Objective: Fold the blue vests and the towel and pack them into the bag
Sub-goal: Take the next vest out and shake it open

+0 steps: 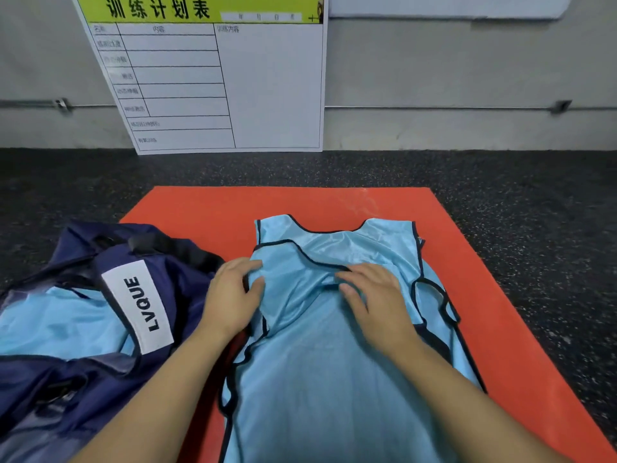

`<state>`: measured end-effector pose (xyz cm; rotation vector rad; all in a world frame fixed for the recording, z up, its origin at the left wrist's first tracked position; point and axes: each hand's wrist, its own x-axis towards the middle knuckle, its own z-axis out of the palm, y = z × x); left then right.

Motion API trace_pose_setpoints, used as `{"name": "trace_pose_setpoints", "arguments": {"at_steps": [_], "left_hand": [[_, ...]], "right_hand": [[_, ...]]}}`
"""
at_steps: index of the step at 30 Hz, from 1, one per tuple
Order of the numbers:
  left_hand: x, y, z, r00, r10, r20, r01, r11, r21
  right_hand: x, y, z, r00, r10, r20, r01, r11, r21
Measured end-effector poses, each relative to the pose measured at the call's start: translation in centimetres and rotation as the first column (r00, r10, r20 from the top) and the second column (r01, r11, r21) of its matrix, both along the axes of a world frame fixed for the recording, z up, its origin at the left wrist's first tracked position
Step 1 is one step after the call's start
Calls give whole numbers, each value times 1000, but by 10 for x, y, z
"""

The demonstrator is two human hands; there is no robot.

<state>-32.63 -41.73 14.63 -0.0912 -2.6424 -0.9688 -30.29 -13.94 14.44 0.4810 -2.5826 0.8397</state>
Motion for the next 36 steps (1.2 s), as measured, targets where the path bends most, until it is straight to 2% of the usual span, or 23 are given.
{"name": "trace_pose_setpoints", "arguments": {"at_steps": [3,5,7,9,12,14,19,22,26,31,36], "left_hand": [[21,0,25,992,-15,-126,39,981,189],[37,-1,41,991,-30,-130,71,942,327],[57,-3,56,987,-91,-130,144,861,487],[82,-5,67,980,-156,-126,200,804,560],[119,-10,67,962,-264,-74,260,795,548],[143,-15,62,942,-335,-32,309,824,475],[208,-24,54,908,-417,45,404,898,172],[238,-31,44,866,-487,113,484,873,54],[261,-36,29,843,-516,153,534,837,-120],[278,-42,5,840,-507,195,543,779,-314],[282,-44,-3,838,-486,247,545,747,-381]], "right_hand": [[20,22,23,994,-85,-64,72,979,-193],[35,39,36,991,-136,-7,126,930,-344],[54,52,47,991,-102,82,129,876,-464],[76,66,51,993,-26,114,78,877,-474],[113,93,49,991,8,134,43,927,-372],[140,110,49,989,15,146,35,944,-328],[213,131,51,980,83,182,-30,960,-278],[251,138,50,967,114,226,-61,972,-227],[281,146,36,951,157,266,-165,986,6],[295,149,17,912,180,370,-270,940,209],[296,156,8,911,149,384,-297,884,360]]}}
